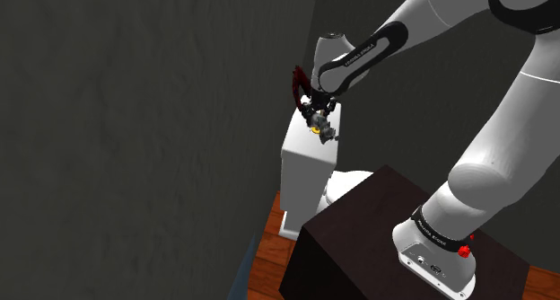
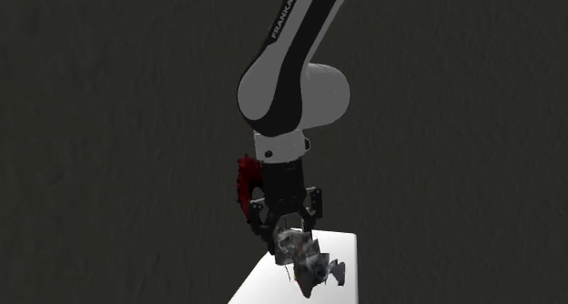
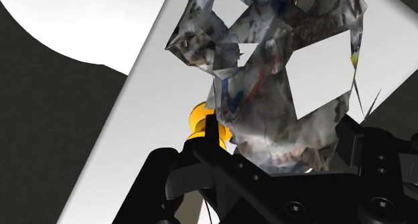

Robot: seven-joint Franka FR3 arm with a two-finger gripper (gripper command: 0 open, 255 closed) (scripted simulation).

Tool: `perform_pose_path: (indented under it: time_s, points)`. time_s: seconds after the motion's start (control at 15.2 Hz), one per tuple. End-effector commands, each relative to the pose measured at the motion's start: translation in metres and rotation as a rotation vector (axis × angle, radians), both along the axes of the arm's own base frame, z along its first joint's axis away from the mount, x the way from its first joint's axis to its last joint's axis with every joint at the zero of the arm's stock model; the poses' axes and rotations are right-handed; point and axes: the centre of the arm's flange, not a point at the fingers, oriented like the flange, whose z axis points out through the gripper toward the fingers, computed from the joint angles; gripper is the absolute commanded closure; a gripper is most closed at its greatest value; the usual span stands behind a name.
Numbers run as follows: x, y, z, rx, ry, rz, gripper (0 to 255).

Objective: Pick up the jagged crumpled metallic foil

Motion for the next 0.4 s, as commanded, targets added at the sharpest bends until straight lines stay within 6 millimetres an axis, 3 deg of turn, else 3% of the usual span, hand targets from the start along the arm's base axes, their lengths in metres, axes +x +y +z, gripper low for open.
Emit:
perform_pose_path:
  time_s: [0.0,0.33]
  points:
    - [-0.001,-0.001,0.011,0.0,0.0,0.0,255]
    - [-0.001,-0.001,0.027,0.0,0.0,0.0,255]
